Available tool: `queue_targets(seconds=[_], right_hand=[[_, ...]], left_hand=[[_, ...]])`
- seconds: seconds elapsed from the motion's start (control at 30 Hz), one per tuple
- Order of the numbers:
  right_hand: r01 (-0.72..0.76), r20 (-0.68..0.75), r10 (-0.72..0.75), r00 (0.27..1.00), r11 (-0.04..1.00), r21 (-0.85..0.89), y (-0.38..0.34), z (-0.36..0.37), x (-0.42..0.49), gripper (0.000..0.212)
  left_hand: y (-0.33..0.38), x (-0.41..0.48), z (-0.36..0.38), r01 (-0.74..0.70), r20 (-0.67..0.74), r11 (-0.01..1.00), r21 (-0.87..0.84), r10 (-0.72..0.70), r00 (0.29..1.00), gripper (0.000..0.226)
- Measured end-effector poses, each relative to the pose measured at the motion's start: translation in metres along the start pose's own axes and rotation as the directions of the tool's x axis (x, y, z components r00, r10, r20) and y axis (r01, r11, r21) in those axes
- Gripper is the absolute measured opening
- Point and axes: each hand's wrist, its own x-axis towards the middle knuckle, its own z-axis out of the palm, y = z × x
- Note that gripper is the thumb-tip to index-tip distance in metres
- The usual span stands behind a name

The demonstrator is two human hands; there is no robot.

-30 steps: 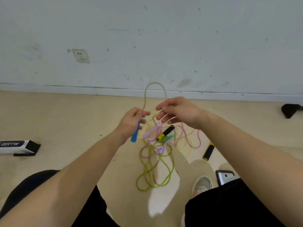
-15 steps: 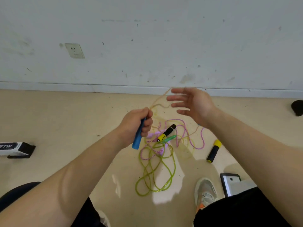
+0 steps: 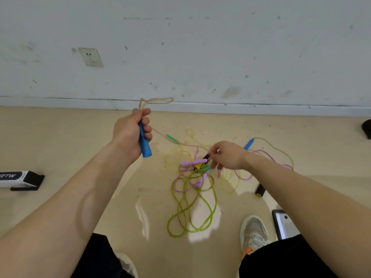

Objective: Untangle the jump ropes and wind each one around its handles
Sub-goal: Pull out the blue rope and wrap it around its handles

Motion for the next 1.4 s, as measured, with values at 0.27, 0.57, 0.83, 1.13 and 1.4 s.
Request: queue_targets(seconds=[0.27,0.57,0.83,1.13,1.4], right_hand=[[0.167,0.005,-0.229,0.973,0.724,0.67,-0.069,-0.019,-0.032,0.019],[0.163,-0.117,-0.212,0.97,0.214,0.963,-0.08,-0.039,-0.049,0.02],[0.255,-0.323,0.113,0.94,0.395,0.882,-0.048,-0.048,-0.041,0.015],[0.058,0.157,-0.081,0.984,0.988,0.144,-0.002,0.024,-0.025,0.043],[-0.047,0.068,0.068,0.995,0.962,-0.269,0.021,0.035,-0.006,0.027]], left_hand=[[-0.043,-0.021,0.02,-0.145,0.123,0.828,0.542,0.092,0.988,0.023],[-0.06,-0.046,0.035,-0.035,0.45,0.956,0.291,-0.104,0.887,0.029],[-0.044,-0.052,0.041,-0.01,0.391,0.963,0.271,-0.101,0.915,0.027],[-0.004,-0.053,0.033,0.182,0.384,0.983,-0.027,-0.158,0.91,0.027],[0.01,-0.025,0.01,0.112,0.106,0.961,-0.252,-0.088,0.991,0.031]])
